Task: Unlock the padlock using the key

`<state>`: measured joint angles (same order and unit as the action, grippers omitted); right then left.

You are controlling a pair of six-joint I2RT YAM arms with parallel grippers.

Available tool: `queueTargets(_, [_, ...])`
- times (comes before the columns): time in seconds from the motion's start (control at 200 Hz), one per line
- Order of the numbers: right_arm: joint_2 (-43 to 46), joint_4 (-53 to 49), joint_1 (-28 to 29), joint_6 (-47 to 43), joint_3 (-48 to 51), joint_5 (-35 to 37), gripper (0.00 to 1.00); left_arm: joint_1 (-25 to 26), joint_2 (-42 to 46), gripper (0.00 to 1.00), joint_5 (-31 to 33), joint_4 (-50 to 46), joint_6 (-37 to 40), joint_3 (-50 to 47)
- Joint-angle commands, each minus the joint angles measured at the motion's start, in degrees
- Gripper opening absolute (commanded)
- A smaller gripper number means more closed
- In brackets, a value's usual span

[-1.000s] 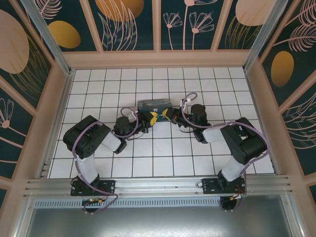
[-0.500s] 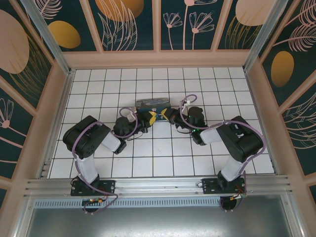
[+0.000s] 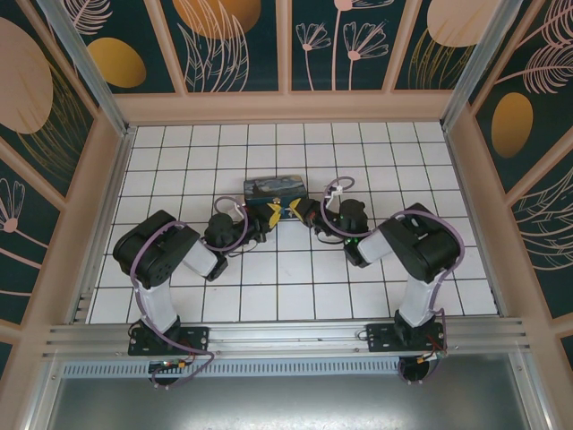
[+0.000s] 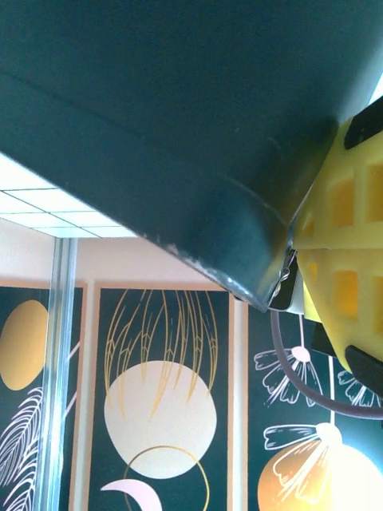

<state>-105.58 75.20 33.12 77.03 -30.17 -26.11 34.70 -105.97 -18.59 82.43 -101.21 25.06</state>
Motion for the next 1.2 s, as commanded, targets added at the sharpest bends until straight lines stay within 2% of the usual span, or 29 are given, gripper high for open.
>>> queueTargets(0.0, [-1.2, 2.1, 3.8, 3.6, -2.7, -8.2, 0.0, 3.9, 3.5, 0.0, -13.8, 11.7, 0.8, 1.7])
queueTargets(0.065, [1.1, -7.5, 4.2, -2.6, -4.3, -8.1, 0.0, 3.9, 3.7, 0.0, -13.8, 11.8, 0.8, 1.7])
queueTargets(0.16, [5.6, -24.4, 4.6, -14.6, -6.1, -4.0, 0.0, 3.9, 3.7, 0.0, -13.8, 11.7, 0.8, 1.7])
queueTargets(0.215, [7.5, -28.4, 4.9, -19.8, -5.9, -2.2, 0.0, 3.9, 3.7, 0.0, -13.7, 11.7, 0.8, 1.8])
queueTargets(0.27, [7.6, -26.9, 4.4, -19.5, -4.2, -3.0, 0.0, 3.9, 3.6, 0.0, -13.7, 11.5, 1.0, 2.0])
queueTargets(0.49, [0.6, 0.7, 2.6, -2.3, 2.9, -7.1, 0.0, 3.9, 3.0, 0.0, -14.0, 11.5, 1.4, 2.4])
queueTargets(0.616, [-2.5, 7.2, 2.8, 2.0, 1.9, -8.0, 0.0, 3.9, 3.0, 0.0, -15.0, 11.9, 1.5, 2.8])
queueTargets(0.856, [-1.6, 3.6, 2.5, 0.4, 1.2, -6.9, 0.0, 3.9, 2.3, 0.0, -16.8, 19.6, -3.5, 2.6])
queueTargets(0.936, [-0.5, 1.9, 2.4, -1.3, 1.1, -6.8, 0.0, 3.9, 2.4, 0.0, -20.3, 19.5, -2.0, 4.1])
queueTargets(1.076, [3.9, -9.4, 2.7, -9.0, -0.6, -6.7, 0.0, 4.0, 3.4, 0.0, -24.7, 14.6, 3.1, 5.4])
queueTargets(1.196, [6.4, -15.2, 2.4, -13.2, -1.5, -6.9, 0.0, 3.9, 6.1, 0.0, -26.8, 2.3, 13.2, 6.6])
